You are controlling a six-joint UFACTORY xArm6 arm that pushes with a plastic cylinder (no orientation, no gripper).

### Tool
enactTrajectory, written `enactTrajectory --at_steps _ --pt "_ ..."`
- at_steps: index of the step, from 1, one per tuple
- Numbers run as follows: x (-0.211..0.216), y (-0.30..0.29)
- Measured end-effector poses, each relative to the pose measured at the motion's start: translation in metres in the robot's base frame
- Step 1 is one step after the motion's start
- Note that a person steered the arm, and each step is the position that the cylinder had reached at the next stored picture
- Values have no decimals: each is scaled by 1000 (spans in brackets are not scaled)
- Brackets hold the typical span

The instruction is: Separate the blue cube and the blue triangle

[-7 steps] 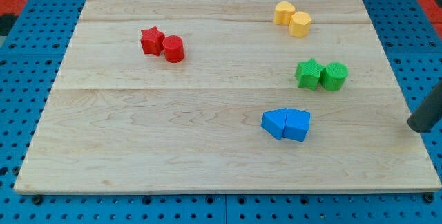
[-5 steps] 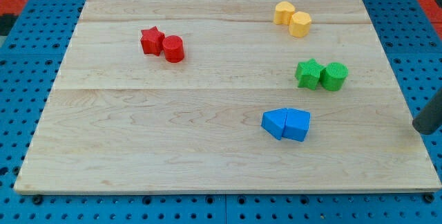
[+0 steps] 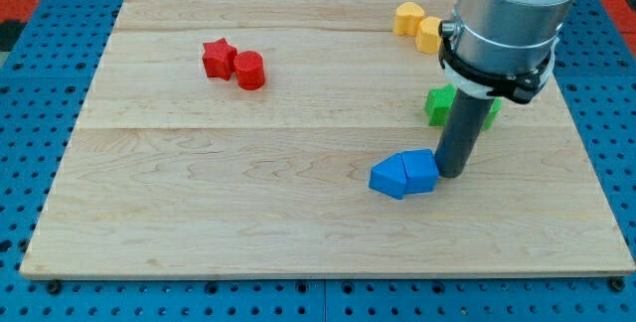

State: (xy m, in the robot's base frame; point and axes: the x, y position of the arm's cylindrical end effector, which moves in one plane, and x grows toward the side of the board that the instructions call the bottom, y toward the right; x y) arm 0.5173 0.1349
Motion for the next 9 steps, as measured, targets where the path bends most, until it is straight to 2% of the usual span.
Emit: enactTrajectory --at_steps 1,2,3,4,5,6,7,9 --pt "21 -8" --pt "-15 -78" --pt "-40 -81" --pt "-34 -83" --pt "-5 -97" --pt "-28 -165" --pt "-35 -164" --pt "-59 -95"
